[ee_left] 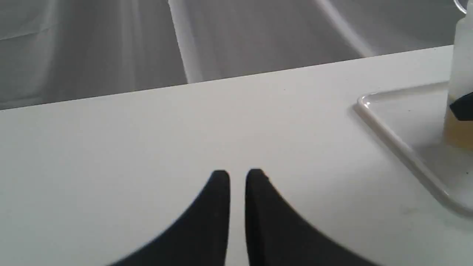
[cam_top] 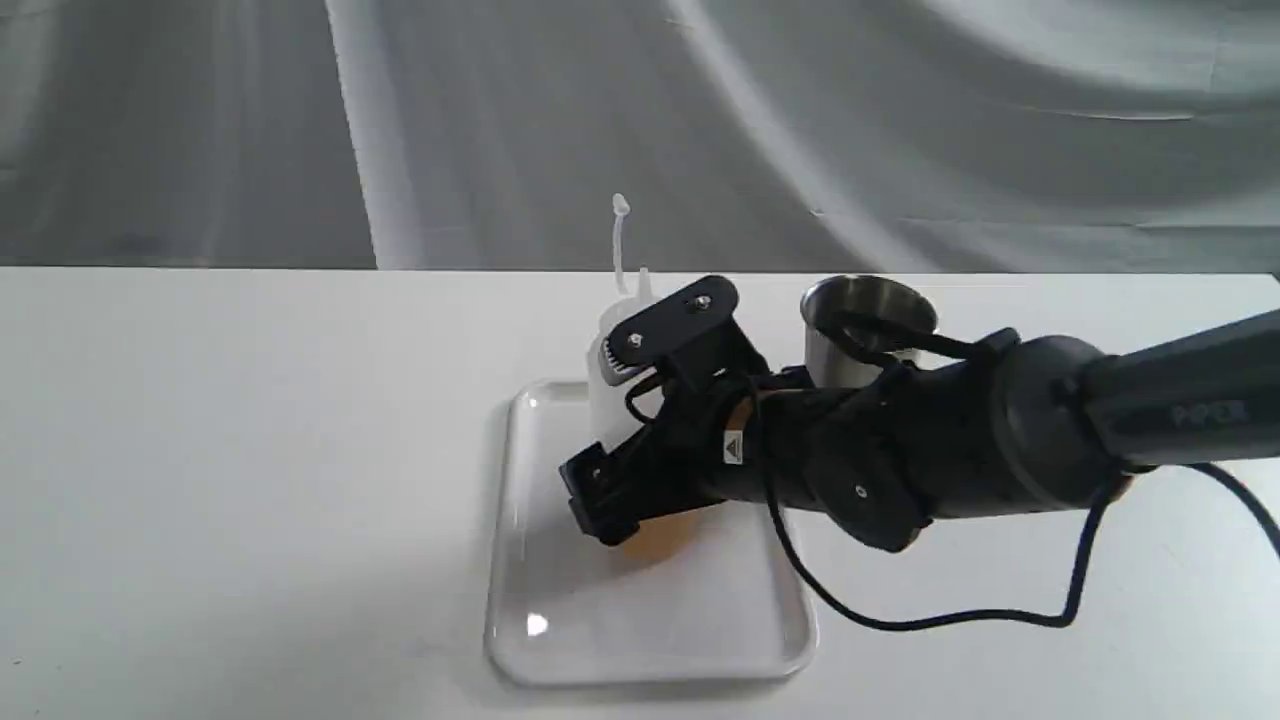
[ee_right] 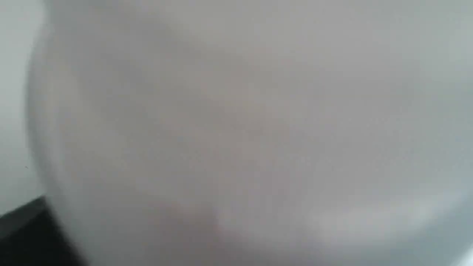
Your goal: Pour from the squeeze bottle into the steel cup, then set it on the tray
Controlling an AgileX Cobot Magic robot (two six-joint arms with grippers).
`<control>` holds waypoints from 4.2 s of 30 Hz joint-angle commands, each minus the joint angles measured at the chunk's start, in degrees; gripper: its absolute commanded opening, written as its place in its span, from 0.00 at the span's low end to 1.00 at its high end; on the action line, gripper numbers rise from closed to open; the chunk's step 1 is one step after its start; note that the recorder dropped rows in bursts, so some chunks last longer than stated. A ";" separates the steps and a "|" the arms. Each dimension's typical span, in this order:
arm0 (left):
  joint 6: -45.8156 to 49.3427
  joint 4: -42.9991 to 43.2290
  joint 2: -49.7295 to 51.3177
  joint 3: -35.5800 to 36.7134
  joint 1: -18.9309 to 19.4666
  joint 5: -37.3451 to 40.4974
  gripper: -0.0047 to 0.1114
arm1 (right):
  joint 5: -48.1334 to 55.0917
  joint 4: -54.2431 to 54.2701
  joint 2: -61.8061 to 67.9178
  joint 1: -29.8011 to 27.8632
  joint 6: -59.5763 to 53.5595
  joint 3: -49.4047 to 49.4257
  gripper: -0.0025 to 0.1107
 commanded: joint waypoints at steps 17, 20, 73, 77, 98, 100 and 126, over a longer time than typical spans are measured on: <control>-0.10 0.03 -0.28 0.25 -0.18 -0.37 0.11 | 11.06 -2.02 -21.79 0.01 0.30 0.08 0.86; -0.10 0.03 -0.28 0.25 -0.18 -0.37 0.11 | 9.36 -2.02 -26.27 -0.12 0.30 1.16 0.86; -0.10 0.03 -0.28 0.25 -0.18 -0.37 0.11 | -10.40 5.09 -94.14 -24.00 -0.28 57.67 0.02; -0.10 0.03 -0.28 0.25 -0.18 -0.37 0.11 | -5.66 1.72 -98.18 -30.32 -0.28 57.67 0.02; -0.10 0.03 -0.28 0.25 -0.18 -0.37 0.11 | 2.58 0.08 -104.63 -40.63 -1.95 57.97 0.02; -0.10 0.03 -0.28 0.25 -0.18 -0.37 0.11 | 5.23 0.08 -105.10 -40.63 -1.95 58.65 0.02; -0.10 0.03 -0.28 0.25 -0.18 -0.37 0.11 | 25.99 0.35 -116.48 -40.63 -0.95 65.07 0.02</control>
